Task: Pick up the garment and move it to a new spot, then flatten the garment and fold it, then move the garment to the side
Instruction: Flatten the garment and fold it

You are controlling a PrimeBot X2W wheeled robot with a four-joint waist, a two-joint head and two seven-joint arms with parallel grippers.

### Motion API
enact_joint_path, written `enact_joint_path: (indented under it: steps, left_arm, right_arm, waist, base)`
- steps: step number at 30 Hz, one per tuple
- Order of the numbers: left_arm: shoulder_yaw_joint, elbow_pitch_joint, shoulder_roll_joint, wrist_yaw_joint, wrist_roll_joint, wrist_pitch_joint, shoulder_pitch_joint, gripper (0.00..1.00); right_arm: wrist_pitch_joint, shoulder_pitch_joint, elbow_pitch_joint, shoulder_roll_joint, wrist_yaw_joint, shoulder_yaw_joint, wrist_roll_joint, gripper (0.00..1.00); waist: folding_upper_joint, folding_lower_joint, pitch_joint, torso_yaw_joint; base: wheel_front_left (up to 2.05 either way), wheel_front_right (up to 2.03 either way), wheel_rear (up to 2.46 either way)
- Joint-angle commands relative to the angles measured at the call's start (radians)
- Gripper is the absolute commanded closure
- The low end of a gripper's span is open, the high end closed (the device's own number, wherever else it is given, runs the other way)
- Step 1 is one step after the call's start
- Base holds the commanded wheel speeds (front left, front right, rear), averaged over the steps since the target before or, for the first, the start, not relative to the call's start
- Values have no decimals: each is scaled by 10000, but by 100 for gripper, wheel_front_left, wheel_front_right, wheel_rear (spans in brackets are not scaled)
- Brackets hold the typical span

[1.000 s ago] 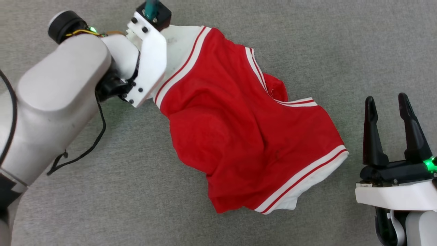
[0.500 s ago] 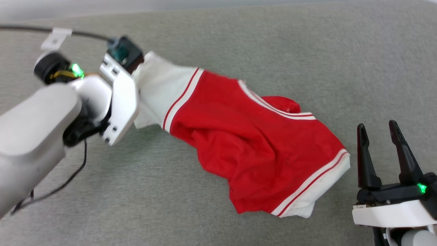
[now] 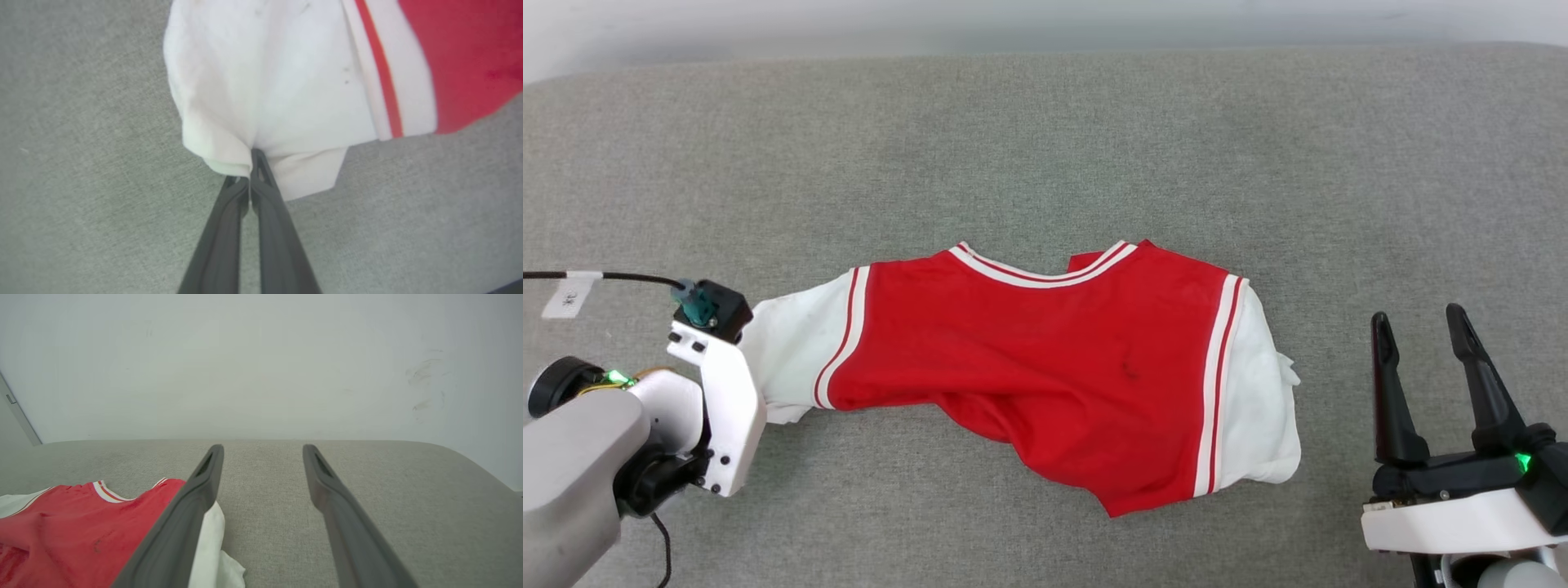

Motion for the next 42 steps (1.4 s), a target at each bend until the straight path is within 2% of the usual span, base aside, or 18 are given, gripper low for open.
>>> enact_joint_path:
  steps: [1, 2, 9, 12, 17, 24, 32, 33, 34, 37, 42]
  left_arm:
    - [72, 110, -135, 117, -142, -158, 235, 56]
    - [107, 177, -161, 169, -85, -334, 255, 0]
    - [446, 332, 77, 65, 153, -653, -528, 0]
    - [551, 328, 327, -51, 400, -296, -1257, 0]
    - [560, 428, 349, -237, 425, 343, -1806, 0]
    - [283, 1157, -129, -390, 42, 1485, -1687, 0]
    - [-91, 2264, -742, -443, 26, 1660, -806, 0]
    - [-116, 2357, -808, -531, 39, 1597, -730, 16]
    - [-131, 2431, -875, -572, 147, 1418, -720, 100]
    - [86, 2556, -988, -721, 62, 841, -743, 100]
    - [285, 2167, -781, -899, 360, -14, -1110, 100]
  right_arm:
    - [-20, 123, 42, 14, -7, -18, -72, 0]
    - [-20, 113, 53, 14, -7, -22, -77, 0]
    - [-20, 177, 44, 14, -7, -68, -67, 0]
    - [-20, 26, -19, 14, -7, -24, -38, 0]
    - [-20, -158, -78, 14, -7, -49, 9, 0]
    - [-20, -378, -104, 14, -7, 2, 28, 0]
    - [-20, -556, -68, 14, -8, 27, 21, 0]
    - [-20, -554, -51, 14, -7, 17, 20, 0]
    - [-20, -546, -38, 14, -7, -10, 12, 0]
    - [-20, -579, -21, 12, -7, -147, -78, 0]
    - [-20, -901, -219, 17, -7, -342, -606, 0]
  waist:
    - [0, 0, -34, -13]
    - [0, 0, -52, -15]
    - [0, 0, -171, 23]
    - [0, 0, -35, -40]
    - [0, 0, 232, -141]
    - [0, 0, 655, -422]
    - [0, 0, 897, -641]
    - [0, 0, 885, -642]
    - [0, 0, 845, -637]
    - [0, 0, 614, -597]
    - [0, 0, 88, -436]
  base:
    - [0, 0, 0]
    - [0, 0, 0]
    - [0, 0, 0]
    - [0, 0, 0]
    - [0, 0, 0]
    - [0, 0, 0]
    - [0, 0, 0]
    - [0, 0, 0]
    - [0, 0, 0]
    - [0, 0, 0]
    - [0, 0, 0]
